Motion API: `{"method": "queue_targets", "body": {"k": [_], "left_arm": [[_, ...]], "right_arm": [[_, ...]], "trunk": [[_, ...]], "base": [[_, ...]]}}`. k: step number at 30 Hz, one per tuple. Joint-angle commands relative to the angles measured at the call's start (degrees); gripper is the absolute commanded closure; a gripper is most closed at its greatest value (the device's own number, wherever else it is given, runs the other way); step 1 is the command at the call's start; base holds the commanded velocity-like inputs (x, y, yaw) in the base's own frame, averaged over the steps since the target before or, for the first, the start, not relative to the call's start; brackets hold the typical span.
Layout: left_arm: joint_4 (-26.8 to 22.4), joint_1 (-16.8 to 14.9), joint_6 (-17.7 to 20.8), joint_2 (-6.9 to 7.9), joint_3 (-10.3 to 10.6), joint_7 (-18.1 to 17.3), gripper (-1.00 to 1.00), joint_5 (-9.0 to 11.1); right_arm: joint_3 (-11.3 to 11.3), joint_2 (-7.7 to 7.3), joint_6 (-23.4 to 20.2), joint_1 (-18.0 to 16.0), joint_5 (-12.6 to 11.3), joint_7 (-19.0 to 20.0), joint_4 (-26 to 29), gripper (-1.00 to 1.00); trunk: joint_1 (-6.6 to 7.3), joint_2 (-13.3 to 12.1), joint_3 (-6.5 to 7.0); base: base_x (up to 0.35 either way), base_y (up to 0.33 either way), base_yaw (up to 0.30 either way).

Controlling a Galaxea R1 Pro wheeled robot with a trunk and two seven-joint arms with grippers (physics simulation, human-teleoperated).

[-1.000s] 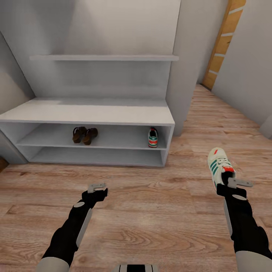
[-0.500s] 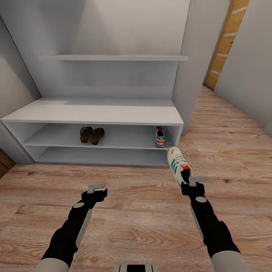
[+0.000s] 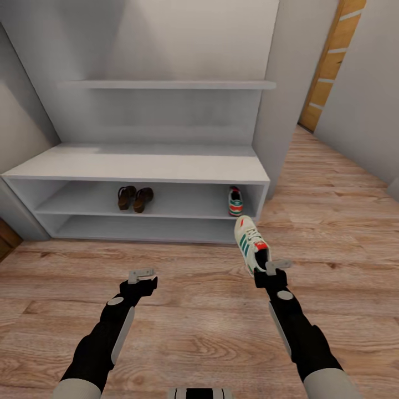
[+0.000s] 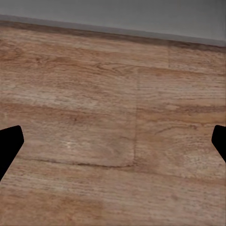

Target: Pick up the two gym shoes and the two sandals from the corridor floor and place them onto the hallstand (shoe rack) in the corridor, making sure they are on the rack and not on the floor. Arrange them so the two gym shoes are next to each other and the two sandals are next to each other.

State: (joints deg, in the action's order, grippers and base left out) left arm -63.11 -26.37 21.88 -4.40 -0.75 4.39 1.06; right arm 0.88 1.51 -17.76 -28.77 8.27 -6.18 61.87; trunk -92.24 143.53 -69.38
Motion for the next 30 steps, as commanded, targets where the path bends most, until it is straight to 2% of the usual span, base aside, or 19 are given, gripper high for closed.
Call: {"method": "queue_targets", "body": {"k": [1, 9, 30], "left_arm": [[0.0, 0.0, 0.0, 0.00, 0.0, 0.0, -1.00, 0.0], [0.0, 0.0, 0.0, -0.06, 0.1, 0.0, -1.00, 0.0], [0.0, 0.0, 0.3, -0.09, 0.1, 0.0, -1.00, 0.0]], "right_arm": [[0.0, 0.03, 0.0, 0.0, -0.6, 0.0, 0.0, 1.00], [0.0, 0.05, 0.0, 0.0, -1.6, 0.0, 0.0, 1.00], [0.0, 0.04, 0.0, 0.0, -1.7, 0.0, 0.0, 1.00]], "trunk": [[0.00, 0.0, 0.00], [0.00, 0.0, 0.00], [0.00, 0.0, 0.00]], "base": [[0.000, 0.093, 0.000], [0.000, 0.247, 0.000], [0.000, 0.318, 0.000]]}}
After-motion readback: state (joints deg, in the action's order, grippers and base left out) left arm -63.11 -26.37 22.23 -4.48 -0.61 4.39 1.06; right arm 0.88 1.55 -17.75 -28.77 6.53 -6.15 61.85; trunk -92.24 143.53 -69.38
